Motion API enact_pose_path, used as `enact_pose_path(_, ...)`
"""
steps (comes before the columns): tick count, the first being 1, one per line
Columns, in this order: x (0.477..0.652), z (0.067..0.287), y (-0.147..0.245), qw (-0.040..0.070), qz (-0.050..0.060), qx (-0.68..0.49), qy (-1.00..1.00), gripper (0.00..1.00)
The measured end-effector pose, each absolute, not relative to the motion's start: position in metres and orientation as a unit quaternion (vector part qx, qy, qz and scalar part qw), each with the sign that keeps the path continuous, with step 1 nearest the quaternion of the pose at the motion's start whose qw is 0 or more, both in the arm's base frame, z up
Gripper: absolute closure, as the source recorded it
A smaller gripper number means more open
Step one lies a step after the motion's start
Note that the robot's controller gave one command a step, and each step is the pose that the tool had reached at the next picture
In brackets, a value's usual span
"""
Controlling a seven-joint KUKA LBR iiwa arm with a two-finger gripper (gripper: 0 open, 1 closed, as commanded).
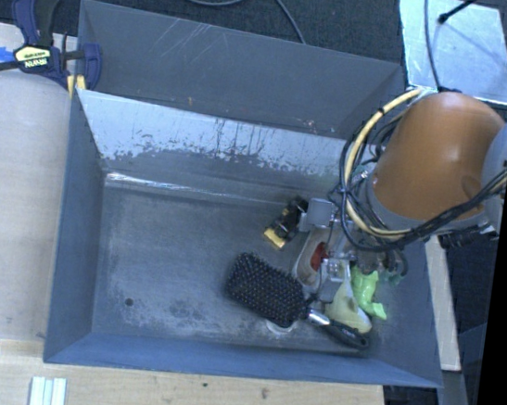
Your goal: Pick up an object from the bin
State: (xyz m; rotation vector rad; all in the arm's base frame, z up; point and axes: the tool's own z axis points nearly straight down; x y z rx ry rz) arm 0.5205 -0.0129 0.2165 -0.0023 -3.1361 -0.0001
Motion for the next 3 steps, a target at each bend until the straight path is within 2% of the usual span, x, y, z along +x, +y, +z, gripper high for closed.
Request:
enact_pose_path(1, 0.522, 0.221, -0.013, -0.002, 0.000, -0.001, -1.000, 0.00)
enact_pose_path(2, 0.516, 0.179, 0.000, -0.005, 0.000, -0.010, -1.000, 0.00)
enact_pose_path(3, 0.512, 0.124, 0.007, -0.003, 0.000, 0.032, -0.999, 0.00)
